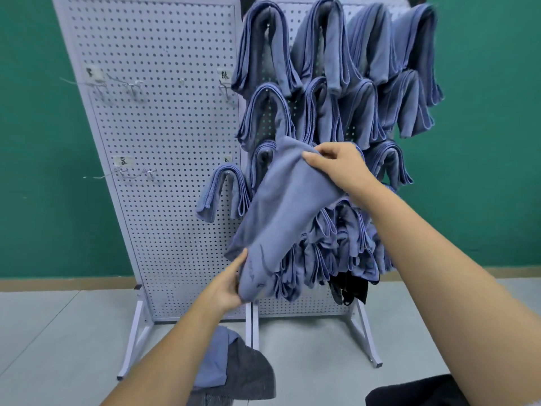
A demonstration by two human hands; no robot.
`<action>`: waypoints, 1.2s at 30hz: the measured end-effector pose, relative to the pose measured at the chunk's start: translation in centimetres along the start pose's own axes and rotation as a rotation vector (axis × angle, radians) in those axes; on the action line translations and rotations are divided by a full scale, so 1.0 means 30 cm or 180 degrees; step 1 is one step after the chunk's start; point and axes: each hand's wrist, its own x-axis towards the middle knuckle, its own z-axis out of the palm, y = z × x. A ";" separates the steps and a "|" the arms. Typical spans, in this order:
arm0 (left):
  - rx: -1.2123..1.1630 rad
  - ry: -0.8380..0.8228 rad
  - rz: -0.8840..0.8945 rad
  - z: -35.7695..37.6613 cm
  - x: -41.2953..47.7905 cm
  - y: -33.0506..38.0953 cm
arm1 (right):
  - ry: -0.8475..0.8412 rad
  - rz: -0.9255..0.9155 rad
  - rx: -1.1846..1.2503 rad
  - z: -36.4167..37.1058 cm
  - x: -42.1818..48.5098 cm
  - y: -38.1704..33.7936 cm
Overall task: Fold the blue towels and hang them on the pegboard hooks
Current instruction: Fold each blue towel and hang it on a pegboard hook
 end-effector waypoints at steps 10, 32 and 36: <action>0.0472 -0.0110 0.0092 -0.152 -0.043 0.137 | 0.0079 0.2010 0.0883 0.051 -0.195 0.418; 0.1993 0.0404 0.1005 -0.353 -0.320 0.504 | -0.1801 0.1950 0.1227 0.252 -0.061 0.349; 0.2063 0.0371 0.1402 -0.350 -0.370 0.581 | -0.1813 0.1651 0.1326 0.240 -0.009 0.217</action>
